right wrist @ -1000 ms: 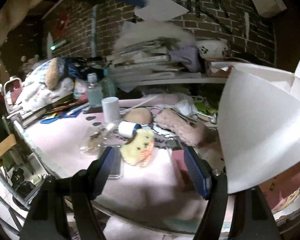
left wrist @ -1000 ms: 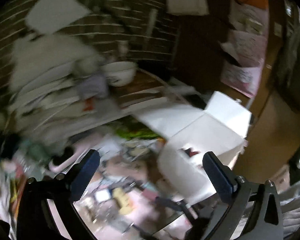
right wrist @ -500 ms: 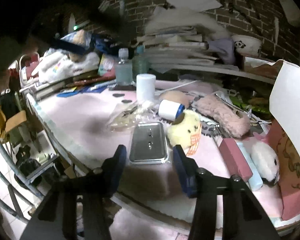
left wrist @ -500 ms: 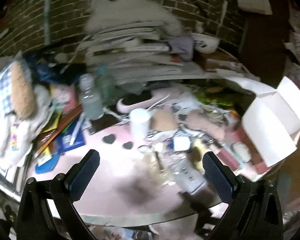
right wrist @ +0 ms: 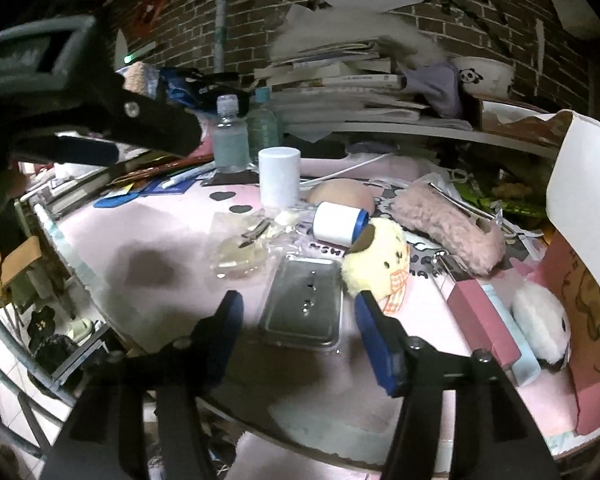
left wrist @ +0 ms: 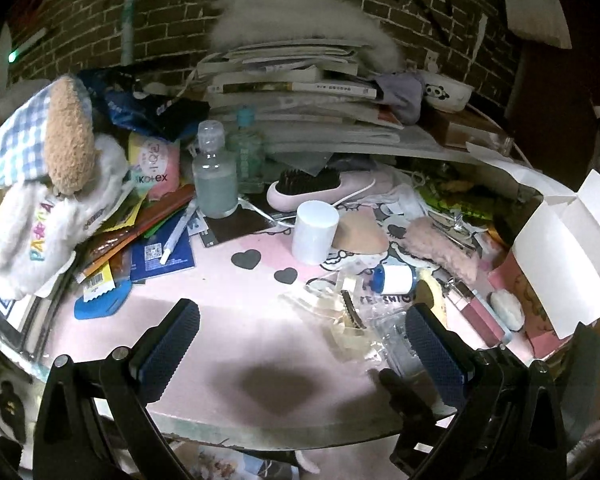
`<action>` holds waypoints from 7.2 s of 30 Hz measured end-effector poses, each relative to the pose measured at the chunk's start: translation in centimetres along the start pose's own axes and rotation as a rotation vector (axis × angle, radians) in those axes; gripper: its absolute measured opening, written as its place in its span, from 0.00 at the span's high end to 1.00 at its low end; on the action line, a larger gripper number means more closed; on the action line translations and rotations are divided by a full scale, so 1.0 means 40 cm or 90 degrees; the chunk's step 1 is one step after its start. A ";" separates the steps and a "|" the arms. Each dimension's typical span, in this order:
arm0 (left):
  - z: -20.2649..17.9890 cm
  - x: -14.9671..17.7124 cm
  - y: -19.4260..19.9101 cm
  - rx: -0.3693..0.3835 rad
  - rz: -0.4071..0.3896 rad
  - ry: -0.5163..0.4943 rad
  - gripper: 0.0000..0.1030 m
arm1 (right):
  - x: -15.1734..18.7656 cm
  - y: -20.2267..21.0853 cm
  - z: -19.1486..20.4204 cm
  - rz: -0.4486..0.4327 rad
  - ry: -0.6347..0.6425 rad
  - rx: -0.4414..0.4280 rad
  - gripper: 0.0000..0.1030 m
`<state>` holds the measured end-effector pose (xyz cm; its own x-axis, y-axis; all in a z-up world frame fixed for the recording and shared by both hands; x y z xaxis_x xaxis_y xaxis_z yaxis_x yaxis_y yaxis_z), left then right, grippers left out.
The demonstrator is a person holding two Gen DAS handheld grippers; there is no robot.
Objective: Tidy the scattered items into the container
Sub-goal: 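Grasp the silver rectangular tin on the desk with the right gripper, then carry the silver tin into the white box and open the right gripper, then grasp the clear plastic bag of small items with the left gripper, then carry the plastic bag into the white box and open the left gripper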
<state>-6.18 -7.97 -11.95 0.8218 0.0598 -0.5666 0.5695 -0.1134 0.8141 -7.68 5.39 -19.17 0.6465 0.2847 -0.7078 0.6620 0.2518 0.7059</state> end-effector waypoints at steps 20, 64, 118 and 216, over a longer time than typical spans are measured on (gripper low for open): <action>0.009 0.002 -0.012 -0.006 0.005 0.009 0.00 | -0.011 0.053 -0.033 -0.018 -0.022 -0.029 0.62; -0.243 -0.093 0.034 0.126 -0.022 -0.105 0.00 | -0.186 0.381 -0.556 0.141 -0.052 0.076 0.61; -0.058 -0.001 -0.192 0.078 -0.018 0.014 0.01 | -0.101 0.272 -0.044 -0.068 0.003 -0.136 0.15; -0.942 -0.118 -0.040 0.230 0.219 -0.616 0.12 | -0.017 0.057 -0.156 -0.029 -0.098 -0.022 0.15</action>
<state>-10.41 29.29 -5.79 0.4862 -0.8190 -0.3046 0.1432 -0.2692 0.9524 -8.97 11.52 -16.89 0.6685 0.1277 -0.7326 0.6802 0.2934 0.6718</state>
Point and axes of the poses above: each gripper's, at about its wrist camera, not at the fingertips, and y roughly against the way its jaws point, z to its left, x to its underside, the point moved 8 cm from there along -y, roughly the way its jaws point, and after that the axes turned 14 degrees about z, right-handed, at the moved point
